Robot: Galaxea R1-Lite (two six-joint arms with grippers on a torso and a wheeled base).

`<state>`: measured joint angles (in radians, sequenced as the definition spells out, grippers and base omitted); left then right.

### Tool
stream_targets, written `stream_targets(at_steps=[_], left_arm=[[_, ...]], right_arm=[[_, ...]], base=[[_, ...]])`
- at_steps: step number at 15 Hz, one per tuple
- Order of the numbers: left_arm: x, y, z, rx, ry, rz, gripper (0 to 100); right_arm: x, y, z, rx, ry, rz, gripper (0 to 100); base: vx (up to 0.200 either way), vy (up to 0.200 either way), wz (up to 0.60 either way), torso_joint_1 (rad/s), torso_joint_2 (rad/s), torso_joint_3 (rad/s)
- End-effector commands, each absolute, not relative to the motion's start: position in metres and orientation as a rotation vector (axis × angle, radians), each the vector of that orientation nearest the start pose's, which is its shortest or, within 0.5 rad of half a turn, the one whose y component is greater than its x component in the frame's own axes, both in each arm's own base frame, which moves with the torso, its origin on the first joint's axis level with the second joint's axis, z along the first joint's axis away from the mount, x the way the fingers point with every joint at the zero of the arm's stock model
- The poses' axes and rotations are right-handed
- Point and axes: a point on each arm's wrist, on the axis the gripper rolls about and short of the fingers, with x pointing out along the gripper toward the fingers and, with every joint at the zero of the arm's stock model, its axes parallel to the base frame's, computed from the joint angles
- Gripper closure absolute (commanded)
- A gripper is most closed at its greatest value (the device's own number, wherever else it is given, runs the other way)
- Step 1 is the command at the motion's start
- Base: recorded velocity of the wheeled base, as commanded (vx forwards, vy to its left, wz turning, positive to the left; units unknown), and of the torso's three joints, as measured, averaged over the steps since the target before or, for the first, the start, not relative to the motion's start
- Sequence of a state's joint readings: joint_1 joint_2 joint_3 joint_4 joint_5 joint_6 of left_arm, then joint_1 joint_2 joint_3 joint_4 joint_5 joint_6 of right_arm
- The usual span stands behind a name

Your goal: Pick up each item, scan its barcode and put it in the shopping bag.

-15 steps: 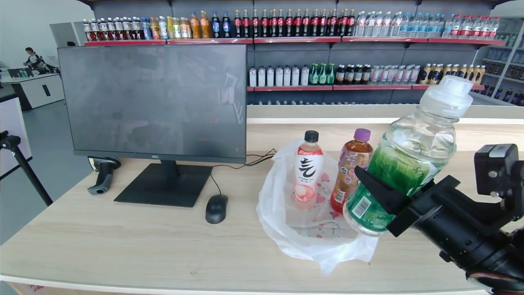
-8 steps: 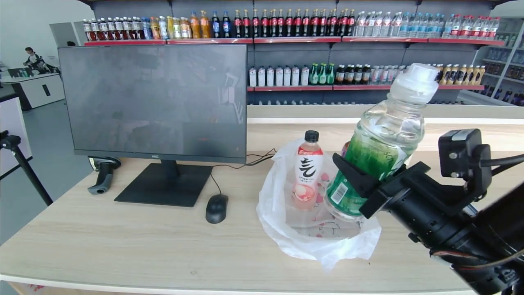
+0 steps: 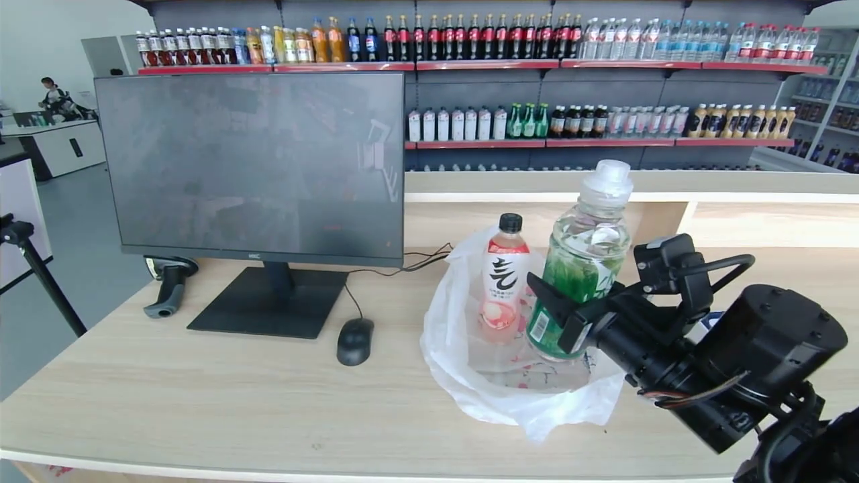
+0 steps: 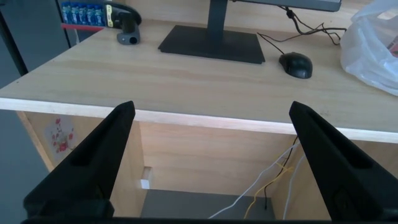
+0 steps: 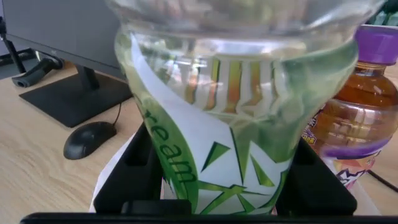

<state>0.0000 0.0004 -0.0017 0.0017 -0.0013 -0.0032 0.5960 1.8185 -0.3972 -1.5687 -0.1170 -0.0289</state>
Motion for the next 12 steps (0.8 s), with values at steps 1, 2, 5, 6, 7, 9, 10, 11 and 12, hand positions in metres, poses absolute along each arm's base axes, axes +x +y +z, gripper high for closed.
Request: stream_targets(at_steps=[1,2,5,6,7,9,10,11,12], left_arm=[[-0.023,0.0,0.076,-0.003,0.0,-0.002,0],[-0.023,0.0,0.076,-0.003,0.0,-0.002,0],[-0.023,0.0,0.076,-0.005,0.0,0.0,0],[-0.023,0.0,0.076,-0.005,0.0,0.0,0],[-0.023,0.0,0.076,-0.003,0.0,0.0,0],[-0.023,0.0,0.076,-0.003,0.0,-0.002,0],[-0.023,0.0,0.076,-0.003,0.0,0.0,0],[-0.023,0.0,0.076,-0.003,0.0,0.0,0],[-0.023,0.0,0.076,-0.003,0.0,0.0,0]], right_arm=[[0.235,0.154,0.139,0.024,-0.132,0.472,100],[0.237,0.155,0.137,0.023,-0.126,0.47,100],[0.248,0.154,0.128,0.018,-0.098,0.445,100],[0.253,0.15,0.124,0.014,-0.088,0.425,100],[0.254,0.147,0.121,0.009,-0.075,0.416,100],[0.252,0.145,0.116,0.002,-0.053,0.414,100],[0.252,0.145,0.113,-0.003,-0.04,0.414,100],[0.253,0.146,0.109,-0.007,-0.028,0.414,100],[0.255,0.146,0.106,-0.01,-0.019,0.414,100]], base=[[0.0,0.0,0.0,0.0,0.0,0.0],[0.0,0.0,0.0,0.0,0.0,0.0],[0.0,0.0,0.0,0.0,0.0,0.0],[0.0,0.0,0.0,0.0,0.0,0.0],[0.0,0.0,0.0,0.0,0.0,0.0],[0.0,0.0,0.0,0.0,0.0,0.0],[0.0,0.0,0.0,0.0,0.0,0.0],[0.0,0.0,0.0,0.0,0.0,0.0],[0.0,0.0,0.0,0.0,0.0,0.0]])
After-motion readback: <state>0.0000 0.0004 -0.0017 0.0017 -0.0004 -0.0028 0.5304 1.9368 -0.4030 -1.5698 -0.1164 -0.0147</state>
